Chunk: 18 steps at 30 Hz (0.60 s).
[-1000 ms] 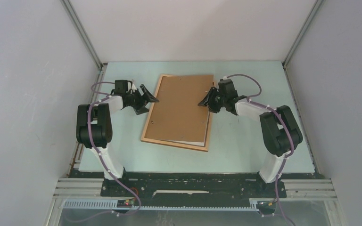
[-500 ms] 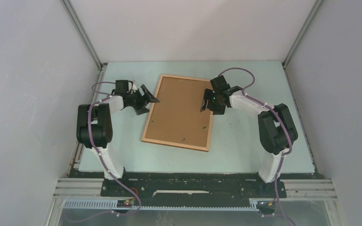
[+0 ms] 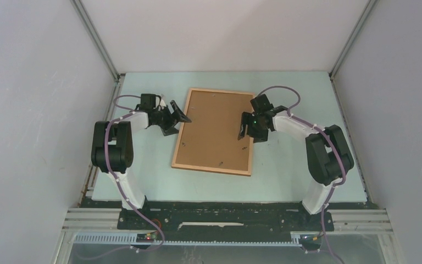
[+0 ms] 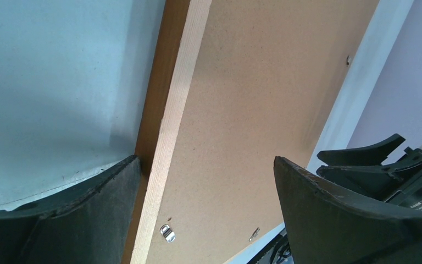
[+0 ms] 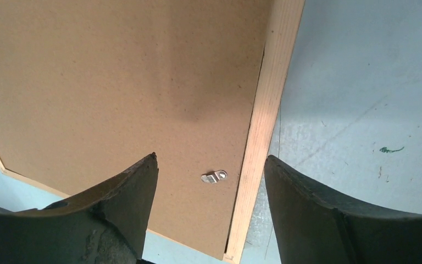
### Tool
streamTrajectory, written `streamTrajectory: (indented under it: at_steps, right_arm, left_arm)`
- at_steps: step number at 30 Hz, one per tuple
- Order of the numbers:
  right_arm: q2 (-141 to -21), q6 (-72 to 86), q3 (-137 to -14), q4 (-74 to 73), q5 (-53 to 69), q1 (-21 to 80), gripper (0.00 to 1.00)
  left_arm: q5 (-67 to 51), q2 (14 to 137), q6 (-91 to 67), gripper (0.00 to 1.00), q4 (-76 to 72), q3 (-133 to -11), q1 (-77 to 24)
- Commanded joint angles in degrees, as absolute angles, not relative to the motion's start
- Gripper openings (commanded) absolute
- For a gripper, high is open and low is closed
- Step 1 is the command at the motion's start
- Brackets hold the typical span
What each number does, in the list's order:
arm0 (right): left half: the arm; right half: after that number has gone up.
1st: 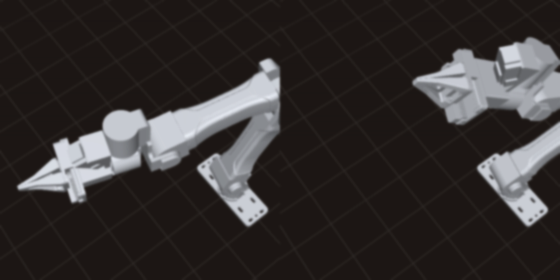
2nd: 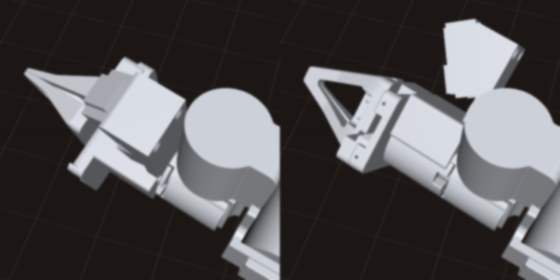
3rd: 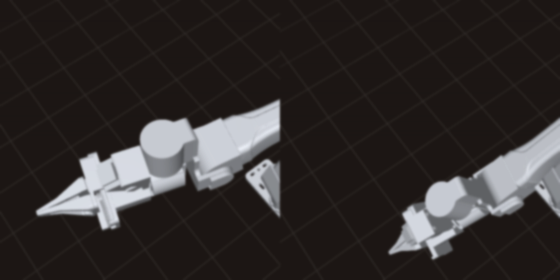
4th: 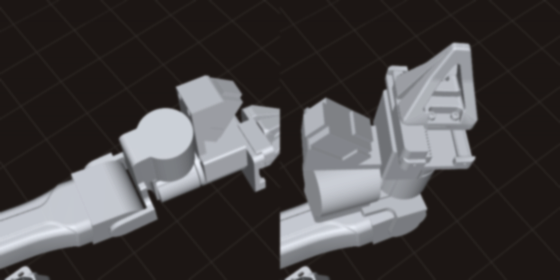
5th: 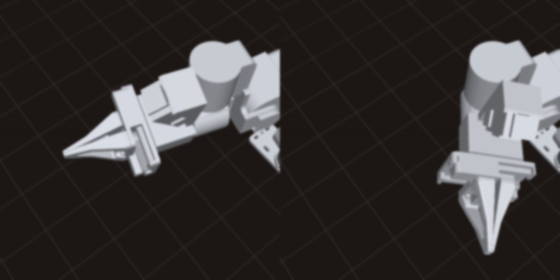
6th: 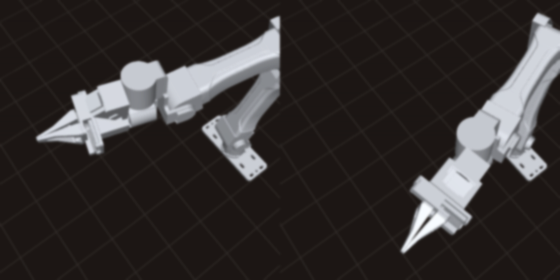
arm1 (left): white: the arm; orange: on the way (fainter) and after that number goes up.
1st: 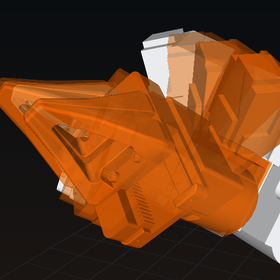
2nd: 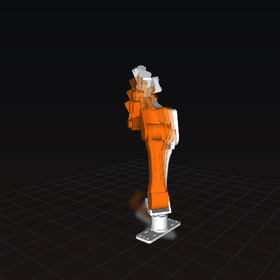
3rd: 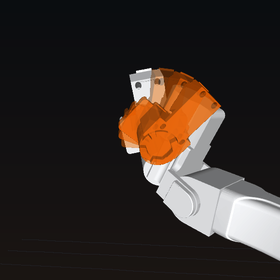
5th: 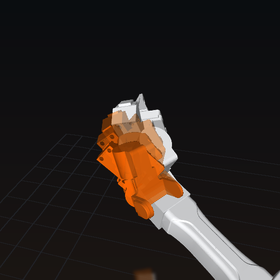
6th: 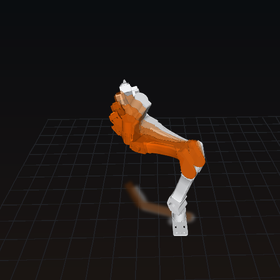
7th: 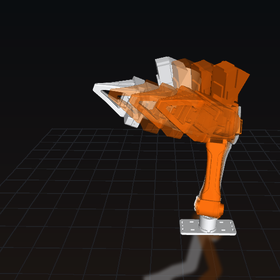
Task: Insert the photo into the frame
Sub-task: Place the photo frame item in the photo frame.
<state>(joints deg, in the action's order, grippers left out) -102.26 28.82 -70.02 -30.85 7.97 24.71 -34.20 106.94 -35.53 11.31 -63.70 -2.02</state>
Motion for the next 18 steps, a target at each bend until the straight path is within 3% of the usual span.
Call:
streamTrajectory:
  at_steps: [1, 18]
  right_arm:
    - [-98.73, 29.57, -68.35, -27.01, 10.26, 24.24, 0.78]
    - [-103.15, 34.17, -67.83, -18.23, 15.28, 19.87, 0.73]
  left_arm:
    - [-35.6, 105.09, -34.82, 0.91, 12.13, -63.9, -2.8]
    - [-35.5, 105.12, -34.55, 0.91, 12.43, -64.31, -2.77]
